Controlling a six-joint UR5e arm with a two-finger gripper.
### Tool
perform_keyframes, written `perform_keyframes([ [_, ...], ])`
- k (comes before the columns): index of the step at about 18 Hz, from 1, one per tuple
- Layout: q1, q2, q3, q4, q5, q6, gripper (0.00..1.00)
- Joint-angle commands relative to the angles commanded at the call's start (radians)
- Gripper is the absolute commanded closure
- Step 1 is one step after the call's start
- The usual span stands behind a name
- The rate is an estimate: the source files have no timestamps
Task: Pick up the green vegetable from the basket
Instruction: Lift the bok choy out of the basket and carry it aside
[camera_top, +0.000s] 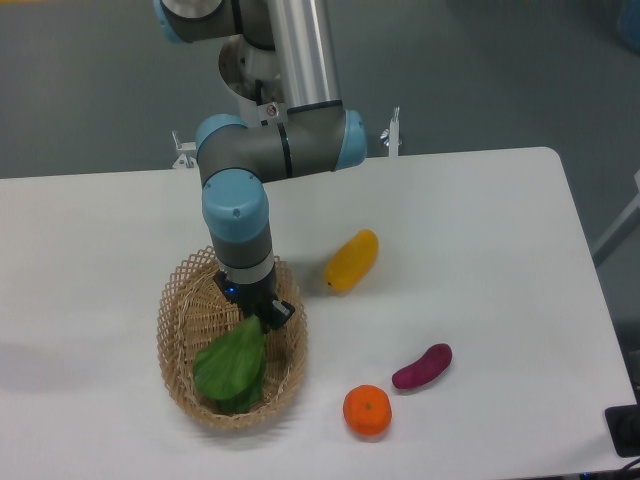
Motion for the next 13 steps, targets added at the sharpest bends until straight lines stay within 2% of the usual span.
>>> perform_keyframes([
  [8,0.015,0.043,0.057,-0.009,-0.006,0.014,0.6],
  [10,0.034,0.067,0.071,-0.011,-0.017,0.017,0.6],
  [13,0.067,0.074,0.103,-0.02,-0.055,0.017,0.6],
])
